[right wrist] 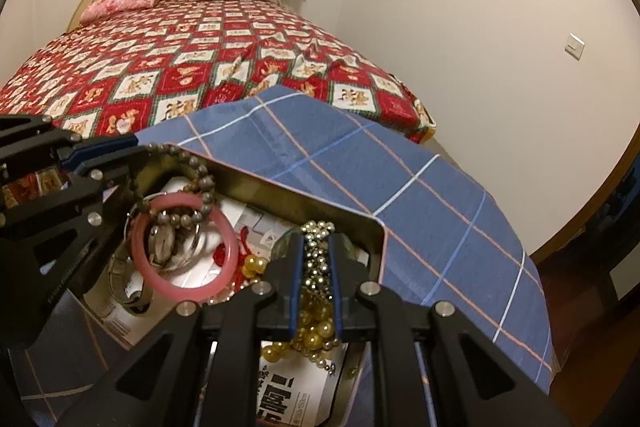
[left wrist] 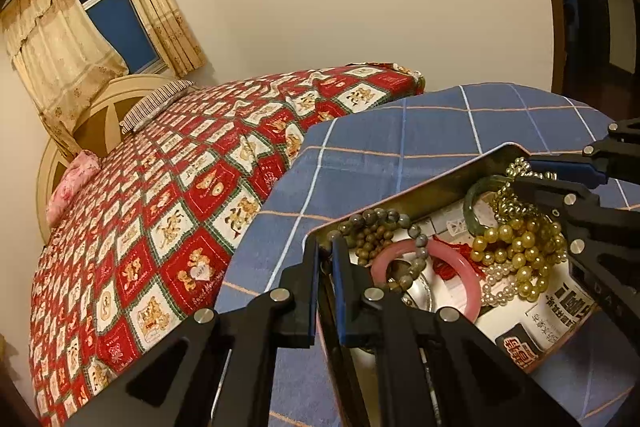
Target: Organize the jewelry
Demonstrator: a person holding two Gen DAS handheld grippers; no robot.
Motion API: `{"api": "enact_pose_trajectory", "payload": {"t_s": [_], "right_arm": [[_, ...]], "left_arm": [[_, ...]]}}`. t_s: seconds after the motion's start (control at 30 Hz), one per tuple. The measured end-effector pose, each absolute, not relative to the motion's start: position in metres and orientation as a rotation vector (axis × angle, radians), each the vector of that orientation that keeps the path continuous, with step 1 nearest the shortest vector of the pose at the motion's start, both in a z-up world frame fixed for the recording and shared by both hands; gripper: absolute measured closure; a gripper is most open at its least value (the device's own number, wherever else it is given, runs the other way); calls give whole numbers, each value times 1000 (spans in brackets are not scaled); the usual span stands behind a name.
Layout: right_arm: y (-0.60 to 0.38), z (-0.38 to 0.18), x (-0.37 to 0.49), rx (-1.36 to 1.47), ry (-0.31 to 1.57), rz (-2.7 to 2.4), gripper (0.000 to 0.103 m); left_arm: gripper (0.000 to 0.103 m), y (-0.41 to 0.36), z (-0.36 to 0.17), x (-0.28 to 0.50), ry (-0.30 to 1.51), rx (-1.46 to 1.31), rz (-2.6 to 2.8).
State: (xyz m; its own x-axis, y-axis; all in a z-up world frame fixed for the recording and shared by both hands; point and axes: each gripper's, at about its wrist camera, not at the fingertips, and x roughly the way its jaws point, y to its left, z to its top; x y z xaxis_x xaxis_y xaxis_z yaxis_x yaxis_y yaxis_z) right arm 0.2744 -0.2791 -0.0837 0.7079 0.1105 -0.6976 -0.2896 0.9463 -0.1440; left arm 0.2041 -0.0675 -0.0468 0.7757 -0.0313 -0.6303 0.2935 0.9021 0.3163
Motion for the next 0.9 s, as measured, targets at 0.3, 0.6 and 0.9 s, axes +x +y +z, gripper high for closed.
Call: {"api": "enact_pose_trajectory", "payload": {"t_s": [0.3,0.6,0.9], "right_arm": [[-284,-79,257,-255,730,195,44],[-296,-62,231,-230,692,172,36],[-294,-52,217,-215,665,179,35]], "left_arm": [[14,-55,-27,178,569,351,-157],[15,-37,-13,156,559,288,-136],[15,-32,-7,138,544,278,-137]]}}
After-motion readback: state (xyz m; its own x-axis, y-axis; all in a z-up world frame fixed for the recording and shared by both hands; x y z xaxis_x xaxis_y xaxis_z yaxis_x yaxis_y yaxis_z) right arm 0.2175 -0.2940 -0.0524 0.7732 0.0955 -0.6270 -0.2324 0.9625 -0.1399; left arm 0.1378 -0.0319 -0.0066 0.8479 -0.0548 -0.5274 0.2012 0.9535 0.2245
